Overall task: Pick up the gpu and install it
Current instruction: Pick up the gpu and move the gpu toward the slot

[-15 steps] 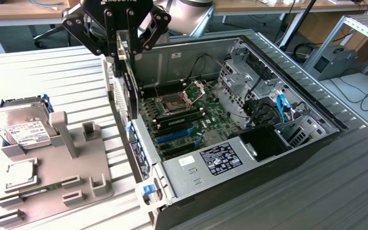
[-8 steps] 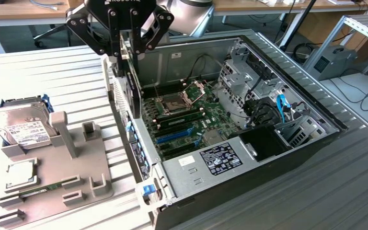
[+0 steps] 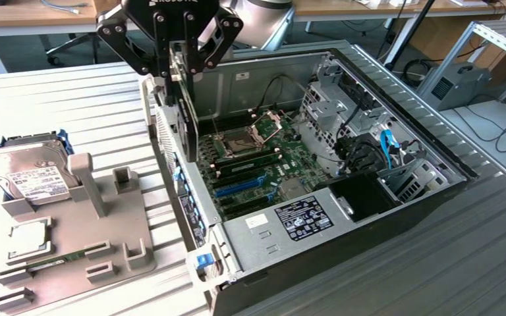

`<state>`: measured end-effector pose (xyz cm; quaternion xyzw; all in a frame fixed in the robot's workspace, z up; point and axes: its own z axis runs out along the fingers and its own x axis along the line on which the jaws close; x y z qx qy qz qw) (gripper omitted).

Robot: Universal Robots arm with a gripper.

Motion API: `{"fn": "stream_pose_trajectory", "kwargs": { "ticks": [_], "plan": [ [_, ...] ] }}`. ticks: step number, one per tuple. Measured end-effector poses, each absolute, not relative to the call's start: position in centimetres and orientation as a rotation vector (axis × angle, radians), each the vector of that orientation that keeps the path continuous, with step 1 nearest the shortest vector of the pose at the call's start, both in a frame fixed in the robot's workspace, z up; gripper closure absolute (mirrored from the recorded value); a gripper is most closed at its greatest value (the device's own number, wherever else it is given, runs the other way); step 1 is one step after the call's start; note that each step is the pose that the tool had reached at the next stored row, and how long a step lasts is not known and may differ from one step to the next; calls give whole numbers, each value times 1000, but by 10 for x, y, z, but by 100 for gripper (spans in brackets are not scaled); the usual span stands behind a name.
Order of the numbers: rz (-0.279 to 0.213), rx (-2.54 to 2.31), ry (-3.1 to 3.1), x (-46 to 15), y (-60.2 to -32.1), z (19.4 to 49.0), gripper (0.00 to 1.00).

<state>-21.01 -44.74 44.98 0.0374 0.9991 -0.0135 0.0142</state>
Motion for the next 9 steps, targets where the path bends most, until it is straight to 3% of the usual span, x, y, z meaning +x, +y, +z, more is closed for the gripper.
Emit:
{"fn": "stream_pose_trajectory", "kwargs": {
  "ticks": [9],
  "plan": [
    [-45, 116, 3111, -205, -447, 450, 74]
  ]
}}
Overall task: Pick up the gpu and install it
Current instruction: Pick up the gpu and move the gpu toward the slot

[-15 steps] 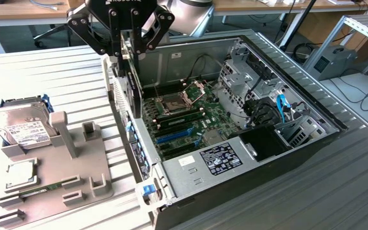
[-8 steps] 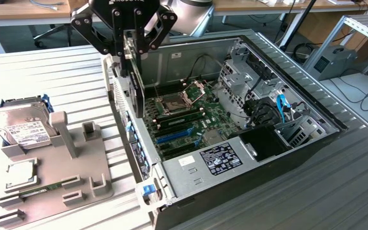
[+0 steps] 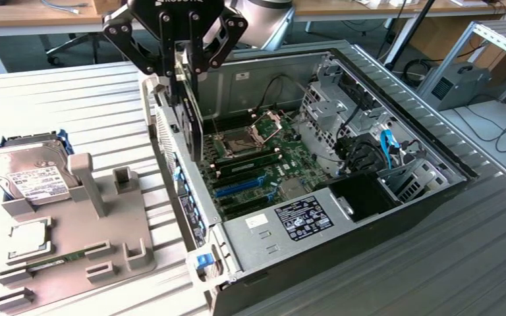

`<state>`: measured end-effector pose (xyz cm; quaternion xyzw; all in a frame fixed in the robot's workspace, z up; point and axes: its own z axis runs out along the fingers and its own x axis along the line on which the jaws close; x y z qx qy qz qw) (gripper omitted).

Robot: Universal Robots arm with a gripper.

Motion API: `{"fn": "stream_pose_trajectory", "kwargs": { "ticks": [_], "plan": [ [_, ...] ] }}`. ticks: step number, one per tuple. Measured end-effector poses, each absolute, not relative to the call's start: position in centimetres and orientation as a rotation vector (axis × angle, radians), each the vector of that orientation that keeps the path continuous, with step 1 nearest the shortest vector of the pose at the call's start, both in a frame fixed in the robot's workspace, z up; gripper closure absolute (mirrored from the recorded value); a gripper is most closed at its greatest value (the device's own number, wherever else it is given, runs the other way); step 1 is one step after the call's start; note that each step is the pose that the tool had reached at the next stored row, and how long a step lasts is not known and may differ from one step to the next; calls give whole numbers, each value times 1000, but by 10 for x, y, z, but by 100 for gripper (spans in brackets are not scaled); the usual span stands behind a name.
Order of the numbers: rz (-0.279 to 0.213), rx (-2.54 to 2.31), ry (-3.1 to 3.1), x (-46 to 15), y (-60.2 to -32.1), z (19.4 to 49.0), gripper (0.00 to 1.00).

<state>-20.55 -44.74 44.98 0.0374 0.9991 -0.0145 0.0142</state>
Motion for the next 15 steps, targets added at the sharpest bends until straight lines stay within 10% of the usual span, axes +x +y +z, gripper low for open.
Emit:
{"fn": "stream_pose_trajectory", "kwargs": {
  "ticks": [15],
  "plan": [
    [-47, 116, 3111, -199, -447, 449, 74]
  ]
}}
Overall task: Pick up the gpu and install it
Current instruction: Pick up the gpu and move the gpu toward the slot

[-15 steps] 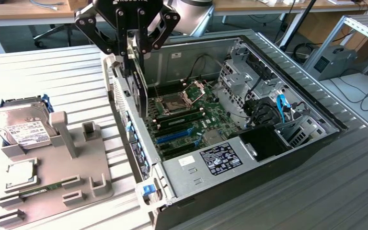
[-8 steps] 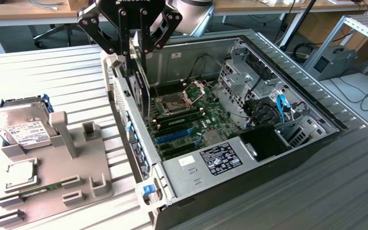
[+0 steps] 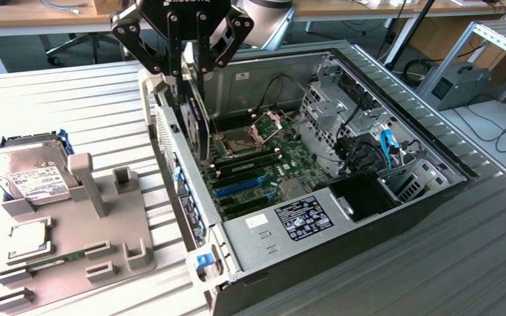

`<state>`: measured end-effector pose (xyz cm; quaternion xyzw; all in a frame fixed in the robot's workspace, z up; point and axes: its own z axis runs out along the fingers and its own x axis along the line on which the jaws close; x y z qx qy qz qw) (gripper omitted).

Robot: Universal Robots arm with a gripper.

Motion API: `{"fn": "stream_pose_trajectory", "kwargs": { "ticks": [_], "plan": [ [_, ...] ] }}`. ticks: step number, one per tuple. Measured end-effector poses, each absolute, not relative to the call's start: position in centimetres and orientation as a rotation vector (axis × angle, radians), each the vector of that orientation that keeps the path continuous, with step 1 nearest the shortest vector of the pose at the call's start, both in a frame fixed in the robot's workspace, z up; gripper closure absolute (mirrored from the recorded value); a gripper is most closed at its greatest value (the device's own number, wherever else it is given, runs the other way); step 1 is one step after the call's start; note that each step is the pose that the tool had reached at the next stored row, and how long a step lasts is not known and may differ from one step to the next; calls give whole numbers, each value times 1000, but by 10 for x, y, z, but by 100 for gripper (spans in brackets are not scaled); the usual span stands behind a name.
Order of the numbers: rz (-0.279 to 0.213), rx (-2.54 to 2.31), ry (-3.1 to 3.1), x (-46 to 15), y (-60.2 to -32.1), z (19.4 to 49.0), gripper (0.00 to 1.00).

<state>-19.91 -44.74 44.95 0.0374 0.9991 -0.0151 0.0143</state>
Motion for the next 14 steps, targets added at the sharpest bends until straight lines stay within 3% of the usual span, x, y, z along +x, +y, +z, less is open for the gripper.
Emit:
{"fn": "stream_pose_trajectory", "kwargs": {
  "ticks": [14],
  "plan": [
    [-50, 116, 3110, -192, -447, 449, 74]
  ]
}}
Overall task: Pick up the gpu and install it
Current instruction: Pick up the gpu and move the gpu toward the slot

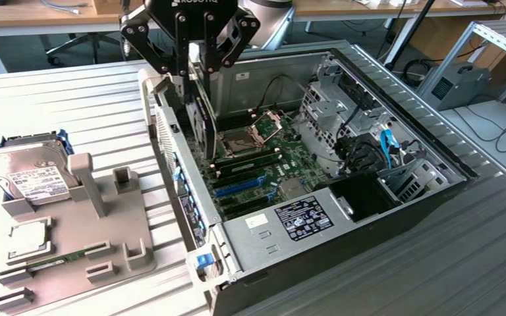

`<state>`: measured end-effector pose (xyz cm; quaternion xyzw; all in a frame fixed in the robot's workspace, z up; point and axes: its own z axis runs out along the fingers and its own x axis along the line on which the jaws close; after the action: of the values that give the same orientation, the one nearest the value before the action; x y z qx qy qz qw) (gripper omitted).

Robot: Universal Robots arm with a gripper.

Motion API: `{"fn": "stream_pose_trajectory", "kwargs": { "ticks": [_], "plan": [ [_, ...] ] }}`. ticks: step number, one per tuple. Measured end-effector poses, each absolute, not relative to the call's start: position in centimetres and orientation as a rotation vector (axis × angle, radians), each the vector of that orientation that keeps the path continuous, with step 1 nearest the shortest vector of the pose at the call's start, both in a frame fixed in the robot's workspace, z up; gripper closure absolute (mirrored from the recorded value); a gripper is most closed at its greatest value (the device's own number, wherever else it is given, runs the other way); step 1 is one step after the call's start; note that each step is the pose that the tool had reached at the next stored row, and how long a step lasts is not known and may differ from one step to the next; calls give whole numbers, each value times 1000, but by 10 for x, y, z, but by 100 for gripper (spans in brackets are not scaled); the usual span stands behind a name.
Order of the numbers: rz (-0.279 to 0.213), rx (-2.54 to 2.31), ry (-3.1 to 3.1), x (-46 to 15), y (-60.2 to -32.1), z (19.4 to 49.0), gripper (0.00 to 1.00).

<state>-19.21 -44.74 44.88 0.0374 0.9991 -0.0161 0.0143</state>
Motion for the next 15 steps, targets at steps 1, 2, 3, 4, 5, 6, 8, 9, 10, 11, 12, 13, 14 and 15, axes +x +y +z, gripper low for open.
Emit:
{"fn": "stream_pose_trajectory", "kwargs": {
  "ticks": [1, 2, 3, 4, 5, 6, 8, 9, 10, 11, 12, 13, 14, 15],
  "plan": [
    [-51, 116, 3110, -191, -447, 449, 74],
    [-51, 116, 3110, -191, -447, 449, 74],
    [-52, 116, 3110, -190, -447, 449, 74],
    [-52, 116, 3110, -190, -447, 449, 74],
    [-53, 116, 3110, -189, -447, 449, 74],
    [-53, 116, 3110, -188, -447, 448, 74],
    [-56, 116, 3110, -186, -447, 448, 74],
    [-57, 116, 3110, -185, -447, 448, 74],
    [-57, 116, 3110, -184, -447, 448, 74],
    [-58, 116, 3110, -184, -447, 448, 74],
    [-58, 116, 3110, -183, -447, 448, 74],
    [-59, 116, 3110, -182, -447, 448, 74],
    [-60, 116, 3110, -181, -447, 448, 74],
    [-60, 116, 3110, -181, -447, 447, 74]
  ]
}}
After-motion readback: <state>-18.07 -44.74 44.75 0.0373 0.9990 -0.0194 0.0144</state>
